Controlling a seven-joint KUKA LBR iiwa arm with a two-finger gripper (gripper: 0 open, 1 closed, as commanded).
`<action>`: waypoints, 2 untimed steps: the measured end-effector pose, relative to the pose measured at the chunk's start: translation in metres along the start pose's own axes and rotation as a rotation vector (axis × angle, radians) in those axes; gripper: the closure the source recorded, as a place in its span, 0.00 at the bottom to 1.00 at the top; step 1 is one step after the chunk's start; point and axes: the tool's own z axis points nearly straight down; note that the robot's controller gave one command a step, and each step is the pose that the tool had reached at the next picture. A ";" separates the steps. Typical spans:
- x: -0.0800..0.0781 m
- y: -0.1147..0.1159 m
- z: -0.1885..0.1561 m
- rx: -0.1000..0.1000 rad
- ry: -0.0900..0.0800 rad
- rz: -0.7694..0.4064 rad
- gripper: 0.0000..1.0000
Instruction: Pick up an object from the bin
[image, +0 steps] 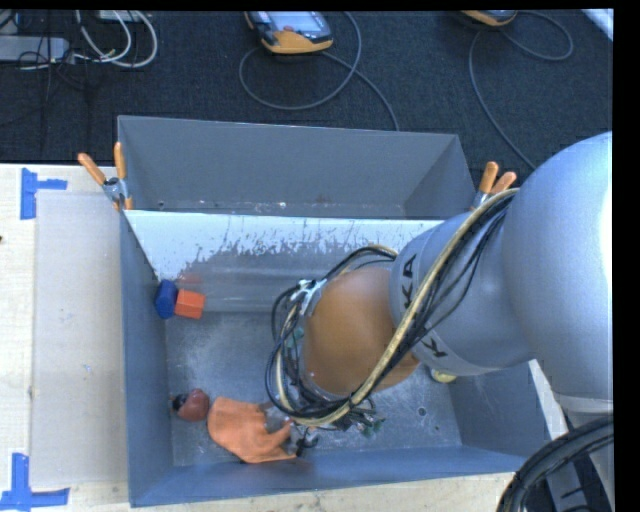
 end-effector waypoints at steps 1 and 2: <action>-0.032 -0.002 -0.019 0.000 0.003 0.018 1.00; -0.044 0.009 -0.050 -0.001 0.003 0.026 1.00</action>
Offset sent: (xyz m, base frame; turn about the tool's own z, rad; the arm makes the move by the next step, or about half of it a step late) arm 0.0325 0.0430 0.0673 0.0288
